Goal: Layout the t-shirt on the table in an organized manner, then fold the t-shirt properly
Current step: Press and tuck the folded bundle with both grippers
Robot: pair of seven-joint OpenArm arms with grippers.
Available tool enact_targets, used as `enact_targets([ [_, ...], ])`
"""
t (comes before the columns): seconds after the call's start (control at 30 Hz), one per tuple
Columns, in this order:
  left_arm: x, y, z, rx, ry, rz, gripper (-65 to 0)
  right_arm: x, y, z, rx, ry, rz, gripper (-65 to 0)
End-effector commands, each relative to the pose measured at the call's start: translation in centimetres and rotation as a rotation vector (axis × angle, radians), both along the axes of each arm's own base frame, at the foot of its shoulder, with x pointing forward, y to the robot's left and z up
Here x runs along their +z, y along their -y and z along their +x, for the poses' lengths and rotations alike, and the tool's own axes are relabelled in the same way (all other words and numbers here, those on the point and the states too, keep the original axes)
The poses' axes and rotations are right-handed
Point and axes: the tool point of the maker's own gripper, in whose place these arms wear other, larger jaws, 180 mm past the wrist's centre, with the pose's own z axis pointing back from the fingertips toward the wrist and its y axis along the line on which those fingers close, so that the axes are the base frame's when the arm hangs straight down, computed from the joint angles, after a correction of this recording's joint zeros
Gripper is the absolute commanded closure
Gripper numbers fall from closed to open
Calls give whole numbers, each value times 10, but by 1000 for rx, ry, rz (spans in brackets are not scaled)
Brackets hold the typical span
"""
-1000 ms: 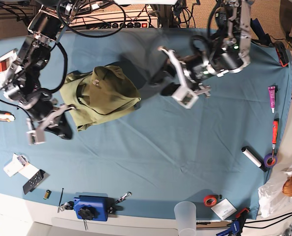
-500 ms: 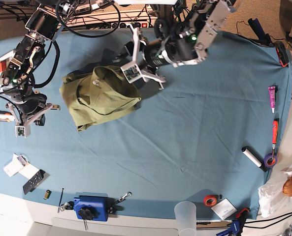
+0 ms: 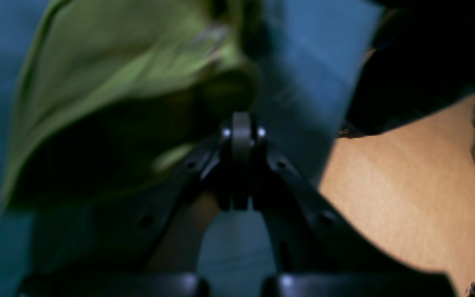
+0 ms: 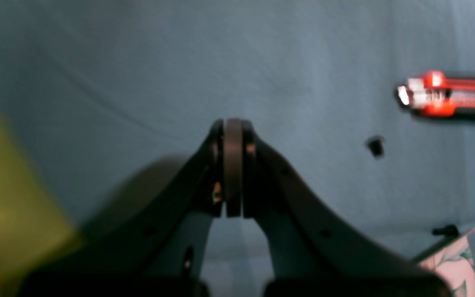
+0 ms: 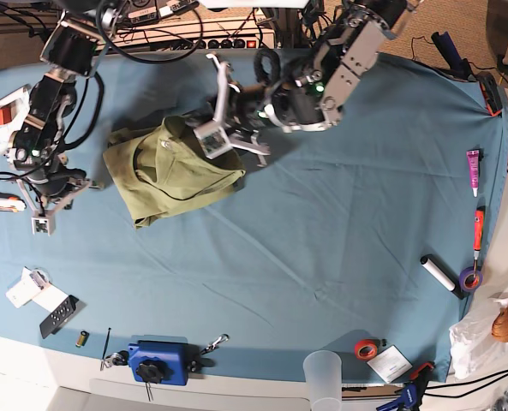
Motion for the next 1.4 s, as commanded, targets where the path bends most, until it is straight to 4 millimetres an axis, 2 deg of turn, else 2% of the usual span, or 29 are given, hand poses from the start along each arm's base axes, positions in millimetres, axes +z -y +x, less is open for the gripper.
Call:
enact_targets([
  [0.0, 17, 10, -2, -31, 31, -62, 0, 14, 7, 11, 0, 49, -10, 0],
  [0.07, 19, 16, -11, -83, 49, -75, 0, 8, 5, 12, 4, 42, 15, 0],
  [0.13, 13, 18, -11, -84, 62, -56, 0, 7, -3, 14, 37, 47, 44, 0],
  [0.23, -5, 18, -5, -61, 59, -18, 0, 7, -11, 15, 67, 47, 78, 0],
  [0.37, -33, 17, 4, -60, 13, 40, 0, -4, -21, 8, 96, -29, 87, 0],
  [0.47, -37, 23, 13, -60, 3, 48, 0, -14, -37, 5, 163, -81, 79, 0],
  [0.63, -42, 30, 37, -19, 30, 100, 0, -32, -64, -4, 262, -209, 57, 0],
  [0.83, -60, 6, 80, 134, 93, 246, 0, -37, -70, -10, 286, -259, 58, 0],
  [1.03, -47, 6, 99, 152, 164, 239, 0, -38, -112, -24, 439, -308, 251, 0],
  [1.2, -32, -9, 137, 275, 257, 289, 0, -28, -124, -32, 487, -294, 270, 0],
  [1.37, -8, -3, 154, 284, 320, 230, 0, -10, -144, -45, 559, -232, 267, 0],
])
